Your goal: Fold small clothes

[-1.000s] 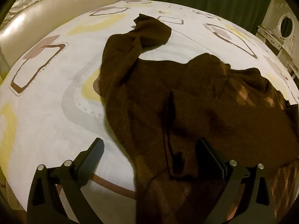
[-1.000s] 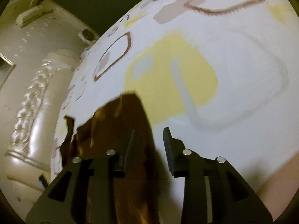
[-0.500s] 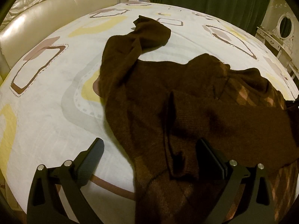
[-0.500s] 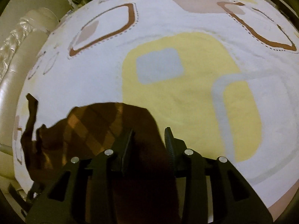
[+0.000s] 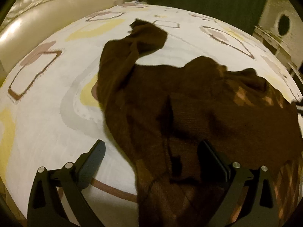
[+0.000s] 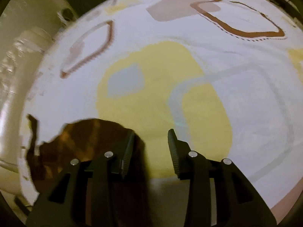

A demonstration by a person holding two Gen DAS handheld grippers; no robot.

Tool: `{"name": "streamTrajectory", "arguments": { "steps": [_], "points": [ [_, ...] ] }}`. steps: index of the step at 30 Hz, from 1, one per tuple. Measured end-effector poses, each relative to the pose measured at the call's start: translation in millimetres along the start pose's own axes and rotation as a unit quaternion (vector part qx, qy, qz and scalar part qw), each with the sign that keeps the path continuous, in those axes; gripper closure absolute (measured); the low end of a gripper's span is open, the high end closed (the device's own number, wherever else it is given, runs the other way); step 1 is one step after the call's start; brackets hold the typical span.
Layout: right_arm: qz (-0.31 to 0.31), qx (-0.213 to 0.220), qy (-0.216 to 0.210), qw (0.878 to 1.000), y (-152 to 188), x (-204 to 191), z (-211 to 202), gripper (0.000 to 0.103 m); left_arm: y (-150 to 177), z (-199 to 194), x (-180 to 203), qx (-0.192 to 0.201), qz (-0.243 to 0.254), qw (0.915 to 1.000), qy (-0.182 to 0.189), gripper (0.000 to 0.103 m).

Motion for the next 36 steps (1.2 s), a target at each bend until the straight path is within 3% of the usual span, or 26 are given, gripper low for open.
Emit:
{"name": "streamTrajectory", "arguments": {
  "steps": [6,8,10,14,17,22,26,31,33,34,36],
  "points": [
    [-0.025,0.02,-0.07,0.997,-16,-32,-8,0.057,-51,-35,14,0.066,0.027,0.9958,0.058,0.004],
    [-0.027,0.01,-0.085,0.996,-18,-39,-2,0.056,-82,-34,23,0.091,0.05,0.9913,0.081,0.004],
    [-0.032,0.006,-0.089,0.995,-19,-45,5,0.056,-104,-20,31,0.091,0.067,0.9882,0.103,0.004],
    [-0.036,-0.002,-0.095,0.995,-11,-48,8,0.055,-124,29,49,0.031,0.104,0.9772,0.182,0.004],
    [-0.036,-0.007,-0.093,0.995,-7,-44,12,0.054,-120,55,62,-0.041,0.125,0.9613,0.242,0.004],
    [-0.046,-0.014,-0.093,0.995,-5,-40,16,0.053,-118,66,64,-0.087,0.126,0.9389,0.308,0.004],
    [-0.056,-0.018,-0.102,0.993,-6,-44,20,0.053,-110,80,60,-0.116,0.148,0.9342,0.303,0.004],
    [-0.063,-0.025,-0.103,0.992,-3,-47,26,0.053,-99,83,70,-0.133,0.181,0.9169,0.33,0.005],
    [-0.065,-0.026,-0.104,0.992,-2,-48,27,0.053,-96,84,72,-0.136,0.189,0.9141,0.332,0.005],
    [-0.067,-0.027,-0.106,0.992,-1,-49,27,0.053,-93,85,71,-0.138,0.193,0.9137,0.33,0.007],
    [-0.068,-0.029,-0.104,0.992,-2,-48,28,0.053,-85,86,68,-0.143,0.209,0.9117,0.323,0.051]
  ]
}}
Point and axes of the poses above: each gripper's, at about its wrist camera, not at the fingertips, and z roughly the way its jaws point, x to its right, y to its underside, the point moved 7 cm from there along z, roughly the way its jaws point, and after that the axes turned 13 degrees about x, right-handed, at the moved point
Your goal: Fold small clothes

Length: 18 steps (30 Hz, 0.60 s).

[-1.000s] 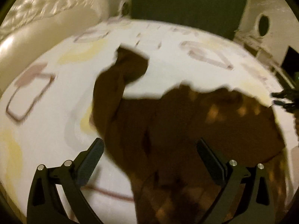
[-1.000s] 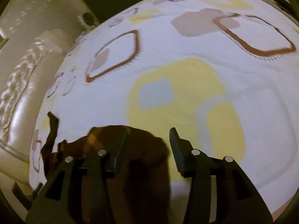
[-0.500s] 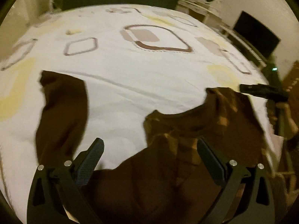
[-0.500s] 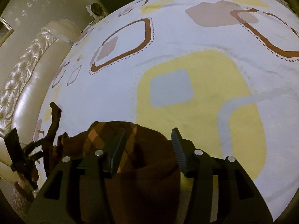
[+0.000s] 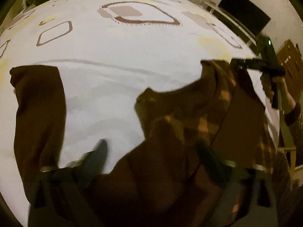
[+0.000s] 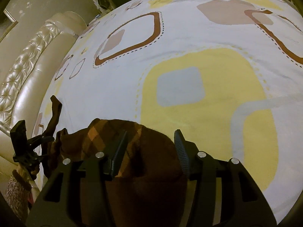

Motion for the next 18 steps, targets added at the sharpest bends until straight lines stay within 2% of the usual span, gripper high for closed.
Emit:
{"name": "streamTrajectory", "arguments": {
  "steps": [1,2,4,6,7,9,11,13,15,18],
  "points": [
    [0.0,0.0,-0.002,1.0,0,0,0,0.053,4,1,-3,-0.009,0.004,0.9999,-0.01,0.063],
    [0.0,-0.001,-0.004,1.0,-1,1,1,0.053,6,0,-5,-0.01,0.001,0.9999,-0.013,0.064],
    [-0.002,-0.005,-0.005,1.0,1,0,3,0.051,8,-3,-4,-0.006,-0.004,1.0,-0.007,0.08],
    [-0.004,-0.01,-0.004,1.0,4,0,5,0.051,8,-7,-5,0.0,-0.004,0.9999,-0.011,0.084],
    [-0.005,-0.014,-0.004,1.0,5,0,6,0.051,8,-9,-6,0.003,-0.004,0.9999,-0.016,0.089],
    [-0.012,-0.024,-0.007,1.0,9,-1,8,0.051,10,-13,-14,0.012,-0.009,0.9991,-0.038,0.092],
    [-0.03,-0.027,0.009,0.999,11,-2,9,0.064,11,-17,-25,0.023,-0.026,0.9974,-0.064,0.092],
    [-0.049,-0.034,0.025,0.998,14,0,10,0.092,13,-22,-34,0.036,-0.04,0.9949,-0.085,0.093],
    [-0.044,-0.033,0.024,0.998,14,3,9,0.097,19,-31,-45,0.053,-0.06,0.9918,-0.1,0.093],
    [-0.034,-0.015,0.034,0.999,11,9,4,0.099,27,-37,-57,0.064,-0.088,0.9874,-0.115,0.093]
  ]
}}
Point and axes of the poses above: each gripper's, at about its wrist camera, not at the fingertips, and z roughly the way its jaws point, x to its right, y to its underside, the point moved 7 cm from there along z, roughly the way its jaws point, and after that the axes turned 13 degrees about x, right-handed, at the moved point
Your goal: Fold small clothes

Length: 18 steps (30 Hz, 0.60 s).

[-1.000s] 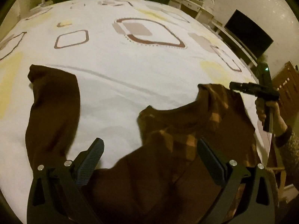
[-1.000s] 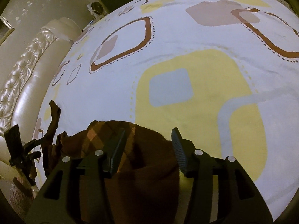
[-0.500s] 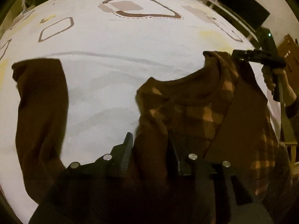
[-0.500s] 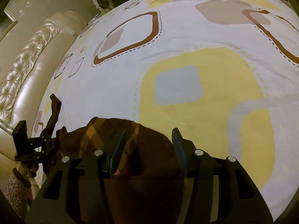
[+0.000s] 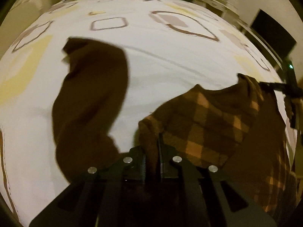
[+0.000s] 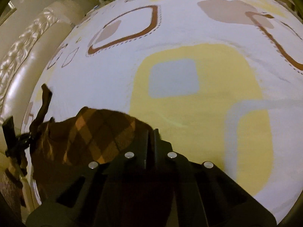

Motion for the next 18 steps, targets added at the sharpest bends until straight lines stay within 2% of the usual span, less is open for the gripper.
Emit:
{"name": "streamTrajectory", "arguments": {
  "steps": [3,9,12,15,18],
  "points": [
    [0.025,0.01,0.008,1.0,4,9,3,0.099,3,2,-5,0.007,-0.025,0.9996,-0.007,0.092],
    [0.058,0.018,0.003,0.998,4,15,3,0.099,4,-2,-9,0.019,-0.04,0.9989,-0.014,0.092],
    [0.079,0.019,-0.011,0.997,3,18,0,0.096,5,-7,-15,0.022,-0.047,0.9983,-0.025,0.088],
    [0.084,0.029,-0.017,0.996,2,20,-7,0.087,3,-14,-17,0.033,-0.054,0.9977,-0.025,0.083],
    [0.081,0.049,-0.009,0.995,-2,20,-18,0.083,1,-25,-16,0.05,-0.045,0.9973,-0.029,0.076]
  ]
}}
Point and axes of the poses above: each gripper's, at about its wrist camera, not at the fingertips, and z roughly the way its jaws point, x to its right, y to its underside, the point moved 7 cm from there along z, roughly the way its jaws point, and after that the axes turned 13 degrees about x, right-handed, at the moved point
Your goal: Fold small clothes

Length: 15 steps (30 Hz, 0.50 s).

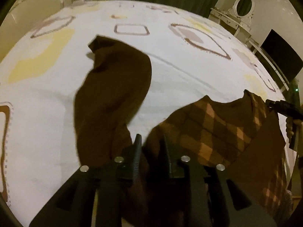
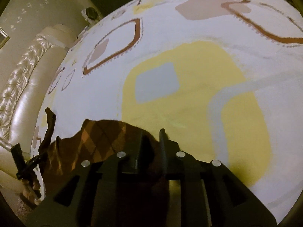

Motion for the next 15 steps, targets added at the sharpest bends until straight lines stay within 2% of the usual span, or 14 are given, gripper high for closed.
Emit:
{"name": "streamTrajectory", "arguments": {
  "steps": [3,4,9,11,13,15],
  "points": [
    [0.014,0.027,-0.012,0.999,-4,-1,-19,0.073,-9,-15,-3,0.031,-0.009,0.9995,0.007,0.054],
    [0.015,0.032,-0.016,0.999,-4,-1,-23,0.07,-15,-21,-8,0.045,-0.014,0.9989,-0.001,0.044],
    [0.028,0.052,-0.026,0.998,-1,2,-43,0.062,-42,-20,-26,0.063,-0.033,0.9965,-0.044,0.037],
    [0.038,0.058,-0.024,0.997,0,5,-47,0.061,-48,-12,-23,0.054,-0.016,0.9964,-0.064,0.032],
    [0.044,0.061,-0.03,0.997,2,5,-49,0.06,-56,4,-14,0.036,0.023,0.9947,-0.094,0.032],
    [0.049,0.067,-0.032,0.996,2,7,-50,0.059,-66,22,-5,0.02,0.067,0.9881,-0.137,0.032]
  ]
}}
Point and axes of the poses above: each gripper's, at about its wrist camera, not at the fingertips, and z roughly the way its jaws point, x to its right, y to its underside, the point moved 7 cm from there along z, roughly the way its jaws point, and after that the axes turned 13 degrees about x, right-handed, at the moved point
